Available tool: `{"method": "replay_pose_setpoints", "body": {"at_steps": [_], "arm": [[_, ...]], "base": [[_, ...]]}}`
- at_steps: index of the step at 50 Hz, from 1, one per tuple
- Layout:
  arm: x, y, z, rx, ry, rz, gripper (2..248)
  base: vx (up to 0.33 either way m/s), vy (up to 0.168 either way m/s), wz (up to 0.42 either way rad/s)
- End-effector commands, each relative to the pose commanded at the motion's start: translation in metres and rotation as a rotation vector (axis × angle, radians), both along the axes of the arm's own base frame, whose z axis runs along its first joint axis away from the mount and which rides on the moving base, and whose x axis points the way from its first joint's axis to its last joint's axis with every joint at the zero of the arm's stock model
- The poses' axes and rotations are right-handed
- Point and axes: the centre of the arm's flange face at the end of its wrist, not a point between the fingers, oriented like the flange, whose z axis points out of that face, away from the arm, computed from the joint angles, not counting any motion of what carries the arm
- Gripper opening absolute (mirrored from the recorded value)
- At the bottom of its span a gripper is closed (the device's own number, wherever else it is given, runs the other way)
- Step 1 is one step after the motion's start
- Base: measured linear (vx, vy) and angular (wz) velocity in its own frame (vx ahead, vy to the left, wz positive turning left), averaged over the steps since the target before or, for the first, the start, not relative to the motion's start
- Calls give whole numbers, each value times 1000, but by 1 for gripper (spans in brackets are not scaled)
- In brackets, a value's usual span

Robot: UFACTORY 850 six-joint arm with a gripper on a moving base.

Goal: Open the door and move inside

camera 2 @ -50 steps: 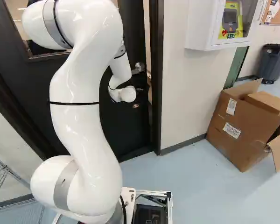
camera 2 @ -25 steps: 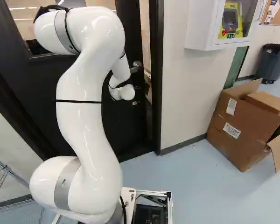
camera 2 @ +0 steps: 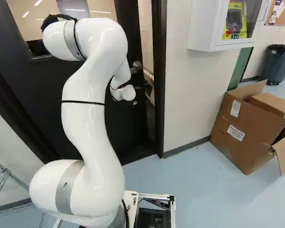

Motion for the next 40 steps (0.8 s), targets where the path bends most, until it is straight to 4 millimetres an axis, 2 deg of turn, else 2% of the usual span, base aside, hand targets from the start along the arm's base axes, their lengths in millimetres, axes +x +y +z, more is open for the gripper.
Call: {"method": "replay_pose_setpoints", "body": {"at_steps": [40], "arm": [[51, 45, -11, 3, -53, 61, 247]], "base": [[0, 0, 0]]}}
